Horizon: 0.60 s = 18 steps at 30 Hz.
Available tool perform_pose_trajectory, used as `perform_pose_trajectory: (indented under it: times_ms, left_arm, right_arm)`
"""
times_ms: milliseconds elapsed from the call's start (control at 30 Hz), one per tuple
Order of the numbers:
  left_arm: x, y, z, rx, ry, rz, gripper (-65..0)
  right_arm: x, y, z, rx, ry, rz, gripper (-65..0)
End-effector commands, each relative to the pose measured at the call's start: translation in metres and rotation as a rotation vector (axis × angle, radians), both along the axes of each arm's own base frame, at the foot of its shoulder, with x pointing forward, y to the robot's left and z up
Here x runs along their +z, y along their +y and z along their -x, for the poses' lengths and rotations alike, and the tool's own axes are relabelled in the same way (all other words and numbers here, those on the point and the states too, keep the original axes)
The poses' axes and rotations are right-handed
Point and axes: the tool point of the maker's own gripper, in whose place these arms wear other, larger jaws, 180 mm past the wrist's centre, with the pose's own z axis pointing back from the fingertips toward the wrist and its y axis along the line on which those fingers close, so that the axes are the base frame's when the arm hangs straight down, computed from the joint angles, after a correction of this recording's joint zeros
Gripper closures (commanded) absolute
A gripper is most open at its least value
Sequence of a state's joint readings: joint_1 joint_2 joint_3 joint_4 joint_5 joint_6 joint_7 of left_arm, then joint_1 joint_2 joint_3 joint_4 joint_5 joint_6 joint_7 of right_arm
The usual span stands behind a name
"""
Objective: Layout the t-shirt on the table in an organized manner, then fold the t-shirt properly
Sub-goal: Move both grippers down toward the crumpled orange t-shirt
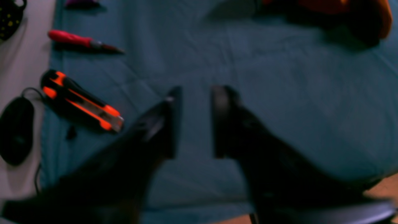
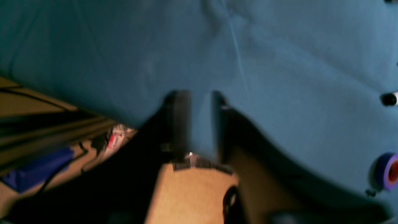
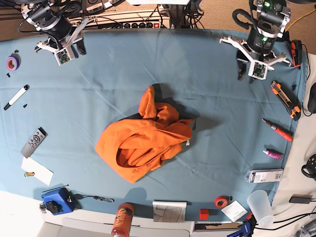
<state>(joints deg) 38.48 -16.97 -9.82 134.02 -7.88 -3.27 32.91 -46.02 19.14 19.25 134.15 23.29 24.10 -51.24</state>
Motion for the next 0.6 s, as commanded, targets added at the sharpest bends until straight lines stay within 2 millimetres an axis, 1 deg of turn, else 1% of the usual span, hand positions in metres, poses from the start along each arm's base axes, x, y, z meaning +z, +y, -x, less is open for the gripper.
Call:
perform_pose_trajectory:
  times_ms: [0, 33, 67, 167, 267, 300, 367, 467, 567]
  left_arm:
    - [0.011, -0.001, -0.005, -0.006, -0.048, -0.002, -28.2]
    - [0.013, -0.001, -0.007, -0.006, -0.054, -0.002, -30.3]
    - [0.014, -0.001, -0.009, -0.006, -0.062, -0.002, -31.1]
    - [0.016, -0.001, -0.011, -0.005, -0.069, -0.002, -31.1]
    - [0.016, -0.001, -0.011, -0.005, -0.069, -0.002, -31.1]
    - [0.016, -0.001, -0.011, -0.005, -0.069, -0.002, -31.1]
    - [0.016, -0.001, -0.011, -0.005, -0.068, -0.002, -31.1]
    - [0.016, -0.001, -0.011, -0.005, -0.068, -0.002, -31.1]
    - [0.016, -0.001, -0.011, -0.005, -0.069, -0.001, -31.1]
  right_arm:
    - [0.010, 0.002, -0.007, 0.020, -0.055, 0.000, -24.5]
    - [0.014, 0.004, -0.013, 0.023, -0.084, -0.007, -25.0]
    - [0.018, 0.005, -0.019, 0.023, -0.108, -0.015, -25.0]
    - [0.032, 0.014, -0.043, 0.042, -0.187, -0.037, -25.0]
    - [0.043, 0.040, -0.065, 0.103, -0.256, -0.087, -24.9]
    - [0.041, 0.049, -0.070, 0.124, -0.258, -0.108, -24.9]
    - [0.031, 0.065, -0.078, 0.168, -0.245, -0.126, -24.9]
    - [0.010, 0.087, -0.092, 0.212, -0.226, -0.124, -24.9]
    - [-0.010, 0.110, -0.105, 0.203, -0.196, -0.171, -24.9]
